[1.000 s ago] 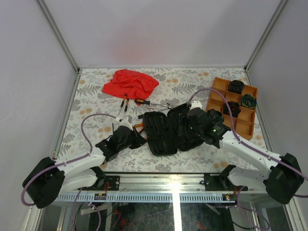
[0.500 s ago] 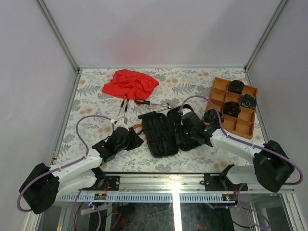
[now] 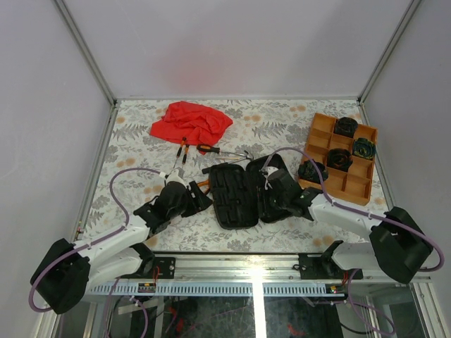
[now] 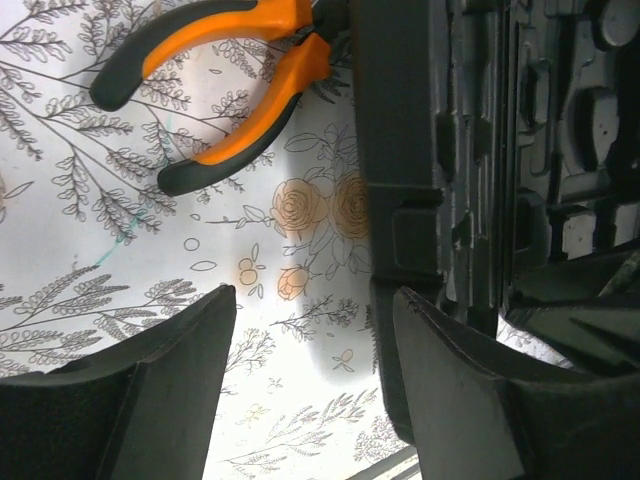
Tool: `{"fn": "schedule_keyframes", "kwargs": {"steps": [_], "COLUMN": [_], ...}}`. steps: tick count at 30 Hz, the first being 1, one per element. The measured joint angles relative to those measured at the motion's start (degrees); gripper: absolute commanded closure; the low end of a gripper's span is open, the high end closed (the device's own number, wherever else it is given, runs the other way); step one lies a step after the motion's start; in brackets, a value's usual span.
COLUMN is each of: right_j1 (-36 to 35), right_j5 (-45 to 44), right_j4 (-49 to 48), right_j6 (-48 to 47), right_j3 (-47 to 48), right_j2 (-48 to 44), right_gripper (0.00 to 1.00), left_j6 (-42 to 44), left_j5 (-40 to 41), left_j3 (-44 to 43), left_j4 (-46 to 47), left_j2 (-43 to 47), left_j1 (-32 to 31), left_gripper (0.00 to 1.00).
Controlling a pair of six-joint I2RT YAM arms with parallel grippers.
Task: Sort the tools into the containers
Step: Open the storage box at the center of the board.
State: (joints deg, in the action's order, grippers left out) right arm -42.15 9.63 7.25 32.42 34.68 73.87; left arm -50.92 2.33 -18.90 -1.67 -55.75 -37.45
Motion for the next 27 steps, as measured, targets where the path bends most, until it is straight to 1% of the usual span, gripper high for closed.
{"fn": "schedule_keyframes", "kwargs": {"steps": [5, 11, 13, 19, 22, 24, 27], "right_j1": [-3.06, -6.14, -6.25, -6.29, -6.29, -6.29, -6.25], "right_j5": [0.55, 0.87, -0.28, -7.91, -11.61, -13.75, -16.37], "right_j4": [1.40, 3.34, 4.31, 6.01, 6.34, 6.29, 5.79], "right_j6": [3.67, 6.88, 7.30, 7.69, 7.21, 6.56, 5.49], "right_j3": [-3.02, -3.32, -3.32, -3.13, -2.08, -0.55, 1.64], "right_j2": [-2.54, -6.43, -8.76, -15.26, -14.62, -12.07, -7.48], "right_gripper": [0.48, 0.46, 0.45, 0.42, 0.40, 0.40, 0.39], "left_j6": [0.33, 0.61, 0.66, 1.03, 1.38, 1.40, 1.36], "left_j5": [-1.05, -2.16, -2.27, -1.88, -1.11, -0.35, 0.07], "left_j3": [-0.50, -0.87, -1.05, -2.40, -3.52, -3.96, -4.00], "left_j4": [0.85, 1.84, 1.88, 1.38, 1.01, 0.94, 0.79], "left_j2": [-2.01, -4.09, -4.17, -2.27, -1.44, -1.44, -1.77], "left_j1": [0.09, 0.26, 0.26, 0.26, 0.26, 0.37, 1.31], "left_gripper": [0.35, 0.35, 0.34, 0.34, 0.34, 0.35, 0.40]}}
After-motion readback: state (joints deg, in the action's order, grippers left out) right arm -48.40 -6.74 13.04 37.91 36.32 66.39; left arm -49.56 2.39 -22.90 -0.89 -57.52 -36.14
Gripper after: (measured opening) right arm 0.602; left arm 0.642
